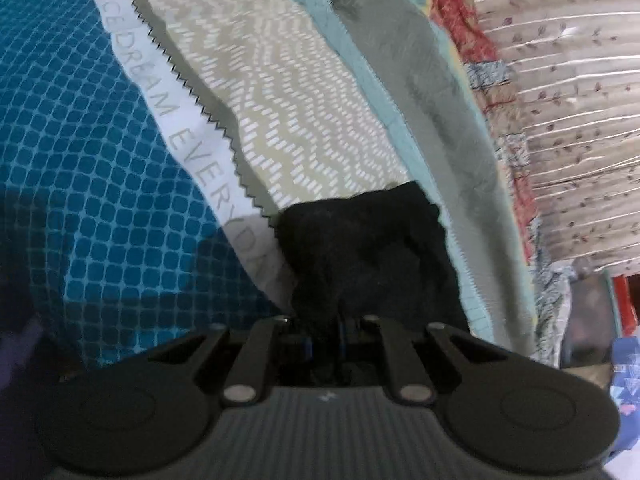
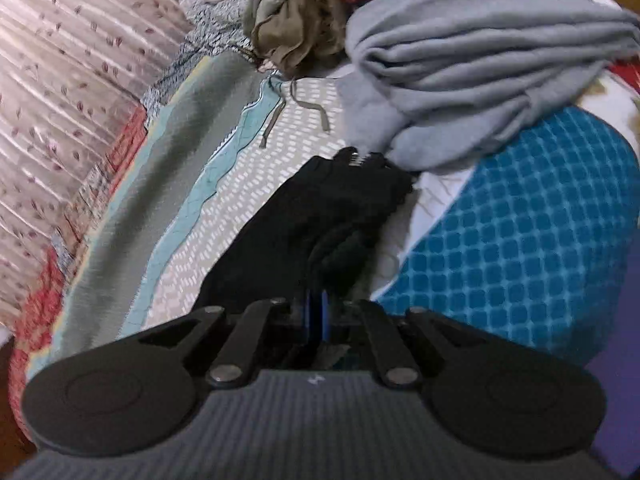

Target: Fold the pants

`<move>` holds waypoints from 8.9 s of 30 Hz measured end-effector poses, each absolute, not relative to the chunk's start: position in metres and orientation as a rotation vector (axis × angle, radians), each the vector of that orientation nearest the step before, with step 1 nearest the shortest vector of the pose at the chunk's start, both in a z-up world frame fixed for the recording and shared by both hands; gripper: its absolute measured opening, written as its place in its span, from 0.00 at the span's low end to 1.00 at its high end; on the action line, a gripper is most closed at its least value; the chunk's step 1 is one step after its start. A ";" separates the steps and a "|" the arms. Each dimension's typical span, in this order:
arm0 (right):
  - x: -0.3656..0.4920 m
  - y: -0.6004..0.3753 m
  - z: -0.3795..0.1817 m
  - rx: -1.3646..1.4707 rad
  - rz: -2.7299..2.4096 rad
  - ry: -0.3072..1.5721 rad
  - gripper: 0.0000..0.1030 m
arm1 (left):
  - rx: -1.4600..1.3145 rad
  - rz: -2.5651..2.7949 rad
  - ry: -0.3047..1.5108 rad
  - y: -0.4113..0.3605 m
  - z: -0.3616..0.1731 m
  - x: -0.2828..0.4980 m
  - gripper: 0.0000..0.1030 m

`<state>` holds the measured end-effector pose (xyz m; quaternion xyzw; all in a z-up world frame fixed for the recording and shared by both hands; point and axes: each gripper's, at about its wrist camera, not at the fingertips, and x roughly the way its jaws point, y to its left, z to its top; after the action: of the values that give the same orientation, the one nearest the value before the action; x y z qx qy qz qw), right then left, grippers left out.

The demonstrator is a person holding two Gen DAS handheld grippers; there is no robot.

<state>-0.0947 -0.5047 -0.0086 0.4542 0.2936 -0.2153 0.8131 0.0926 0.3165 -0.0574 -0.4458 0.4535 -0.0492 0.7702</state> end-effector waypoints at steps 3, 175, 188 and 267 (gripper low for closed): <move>-0.098 -0.498 0.000 0.934 -0.453 0.613 0.08 | -0.920 -0.124 0.954 0.310 -0.044 0.089 0.09; 0.378 -0.495 -0.049 0.534 -0.571 0.931 0.06 | 0.277 -0.434 0.767 0.139 -0.086 0.385 0.12; 0.245 -0.519 0.050 0.704 -0.475 0.610 0.03 | 0.118 -0.403 0.525 0.171 0.003 0.274 0.12; -0.180 -0.555 -0.010 0.941 -0.565 0.407 0.13 | -0.686 -0.233 0.862 0.253 -0.037 0.014 0.02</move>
<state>-0.1796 -0.5552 -0.0103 0.4440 0.1920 -0.2668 0.8335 0.0145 0.2529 -0.0374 -0.3250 0.4088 -0.1103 0.8456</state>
